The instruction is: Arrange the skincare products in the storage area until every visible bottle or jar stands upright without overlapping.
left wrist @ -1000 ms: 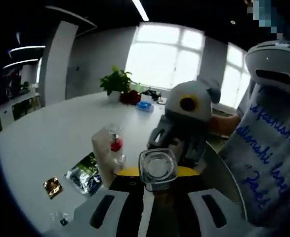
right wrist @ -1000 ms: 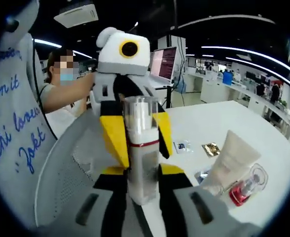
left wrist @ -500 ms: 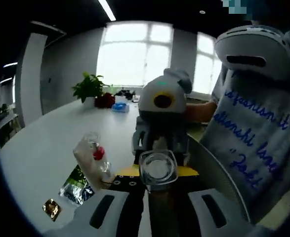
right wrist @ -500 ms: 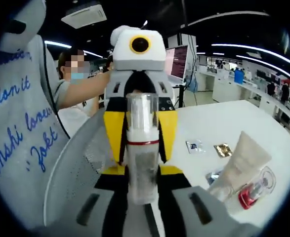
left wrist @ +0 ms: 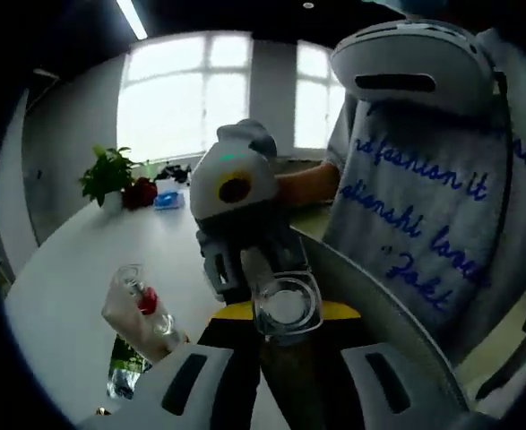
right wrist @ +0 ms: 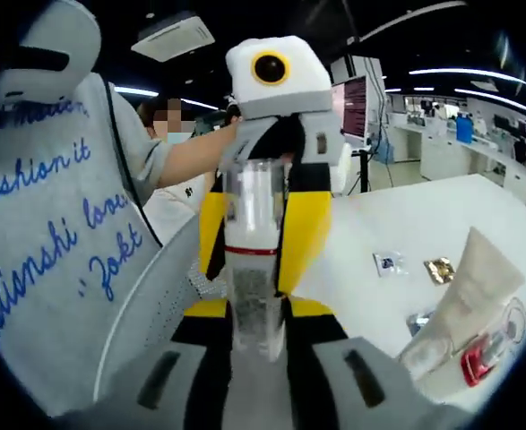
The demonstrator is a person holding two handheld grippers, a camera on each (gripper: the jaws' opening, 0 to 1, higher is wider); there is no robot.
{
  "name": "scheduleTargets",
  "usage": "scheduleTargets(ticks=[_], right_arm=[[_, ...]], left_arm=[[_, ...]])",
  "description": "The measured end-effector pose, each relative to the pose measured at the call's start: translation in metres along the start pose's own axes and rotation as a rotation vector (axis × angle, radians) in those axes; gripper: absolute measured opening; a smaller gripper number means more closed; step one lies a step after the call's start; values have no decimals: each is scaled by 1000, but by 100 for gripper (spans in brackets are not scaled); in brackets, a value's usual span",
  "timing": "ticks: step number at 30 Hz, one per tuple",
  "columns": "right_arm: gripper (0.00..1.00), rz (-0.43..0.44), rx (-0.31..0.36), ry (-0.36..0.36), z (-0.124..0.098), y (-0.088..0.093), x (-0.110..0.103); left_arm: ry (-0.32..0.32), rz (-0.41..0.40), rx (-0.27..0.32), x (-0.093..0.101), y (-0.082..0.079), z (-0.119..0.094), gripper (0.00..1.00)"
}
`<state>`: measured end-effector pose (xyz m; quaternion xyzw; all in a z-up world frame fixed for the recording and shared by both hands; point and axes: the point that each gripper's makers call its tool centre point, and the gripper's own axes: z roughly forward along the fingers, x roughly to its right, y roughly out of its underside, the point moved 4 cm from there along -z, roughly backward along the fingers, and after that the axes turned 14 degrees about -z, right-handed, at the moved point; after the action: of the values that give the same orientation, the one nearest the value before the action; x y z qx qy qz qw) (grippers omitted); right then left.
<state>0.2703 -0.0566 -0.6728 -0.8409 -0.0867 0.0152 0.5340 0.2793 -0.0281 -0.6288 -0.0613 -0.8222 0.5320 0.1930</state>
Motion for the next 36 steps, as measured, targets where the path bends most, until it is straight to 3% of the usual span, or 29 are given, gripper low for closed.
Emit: scheduleTargets(ticks=[7, 13, 19, 24, 27, 32, 36], right_arm=[[25, -15, 34, -77, 1, 0, -3], [24, 8, 46, -74, 0, 3, -3], [22, 80, 75, 31, -10, 4, 6], [22, 104, 68, 109, -13, 5, 13], [22, 115, 15, 210, -14, 10, 22], [22, 117, -34, 329, -16, 14, 30], [22, 126, -82, 367, -15, 19, 32]], left_arm=[[80, 121, -37, 9, -4, 6, 18], [77, 116, -37, 9, -3, 7, 18], [-44, 26, 13, -5, -2, -1, 18], [-118, -82, 108, -17, -6, -6, 20], [-189, -131, 125, -27, -5, -8, 23], [-317, -231, 206, -41, -5, -12, 25], [-382, -322, 222, -48, 3, -13, 25]])
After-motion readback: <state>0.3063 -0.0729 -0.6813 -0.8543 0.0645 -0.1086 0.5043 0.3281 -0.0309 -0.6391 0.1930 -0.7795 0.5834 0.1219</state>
